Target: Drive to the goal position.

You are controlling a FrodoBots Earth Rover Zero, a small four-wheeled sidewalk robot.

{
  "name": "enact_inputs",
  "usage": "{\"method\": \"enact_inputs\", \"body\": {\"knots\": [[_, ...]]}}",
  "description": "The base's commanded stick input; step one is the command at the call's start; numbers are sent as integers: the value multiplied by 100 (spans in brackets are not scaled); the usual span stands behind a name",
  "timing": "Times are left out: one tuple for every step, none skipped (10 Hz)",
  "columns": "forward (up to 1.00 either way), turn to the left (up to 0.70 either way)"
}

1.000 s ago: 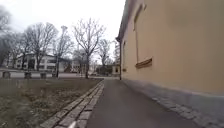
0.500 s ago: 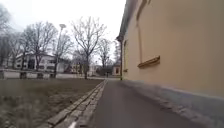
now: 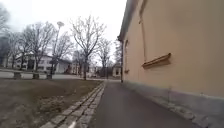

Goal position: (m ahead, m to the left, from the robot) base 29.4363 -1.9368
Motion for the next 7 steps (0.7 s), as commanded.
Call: {"method": "enact_inputs", "body": {"knots": [[100,0],[100,0],[100,0],[100,0],[100,0],[100,0],[100,0]]}}
